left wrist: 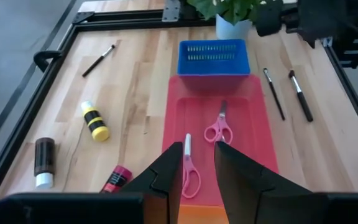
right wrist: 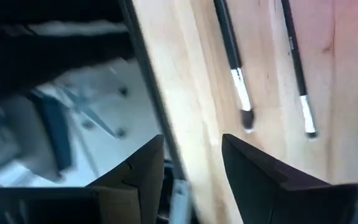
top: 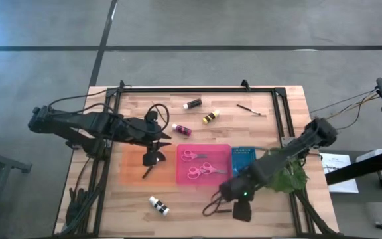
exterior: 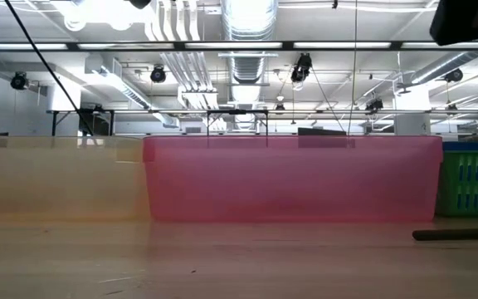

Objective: Pick & Place Paint Supplies
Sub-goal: Put the silver blush brush into the orange bin, then put the silver eyeshadow brush into the orange bin

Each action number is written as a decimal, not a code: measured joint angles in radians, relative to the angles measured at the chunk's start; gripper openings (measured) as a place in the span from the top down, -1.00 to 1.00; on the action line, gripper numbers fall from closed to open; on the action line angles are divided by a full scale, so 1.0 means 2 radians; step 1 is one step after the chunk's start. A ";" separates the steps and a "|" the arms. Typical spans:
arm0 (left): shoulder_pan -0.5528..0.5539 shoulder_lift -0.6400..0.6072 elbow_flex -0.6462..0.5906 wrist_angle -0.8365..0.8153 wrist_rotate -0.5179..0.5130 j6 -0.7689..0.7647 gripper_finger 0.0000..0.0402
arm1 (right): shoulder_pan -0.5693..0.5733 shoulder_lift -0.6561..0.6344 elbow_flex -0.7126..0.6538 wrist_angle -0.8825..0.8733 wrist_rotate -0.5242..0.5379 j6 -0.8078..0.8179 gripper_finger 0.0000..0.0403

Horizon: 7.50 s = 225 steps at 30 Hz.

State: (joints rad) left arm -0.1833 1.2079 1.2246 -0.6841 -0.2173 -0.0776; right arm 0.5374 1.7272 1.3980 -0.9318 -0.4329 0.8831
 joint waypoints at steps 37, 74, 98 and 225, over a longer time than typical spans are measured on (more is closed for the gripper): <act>0.008 0.000 0.000 -0.035 0.027 -0.052 0.51 | 0.030 0.144 -0.019 -0.027 0.007 -0.036 0.22; 0.018 0.000 0.027 -0.064 0.026 -0.054 0.51 | 0.052 0.110 -0.037 0.024 0.021 -0.026 0.95; 0.017 -0.052 0.026 -0.269 -0.013 -0.163 0.51 | -0.207 0.039 0.151 -0.094 0.163 -0.253 0.96; -0.051 -0.098 -0.088 -0.130 0.047 -0.191 -0.02 | -0.185 -0.058 0.111 -0.090 0.135 -0.202 -0.03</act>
State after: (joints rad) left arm -0.2855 1.0123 1.0485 -0.9451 -0.1237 -0.4592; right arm 0.1668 1.6121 1.6199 -1.1119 -0.1625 0.4790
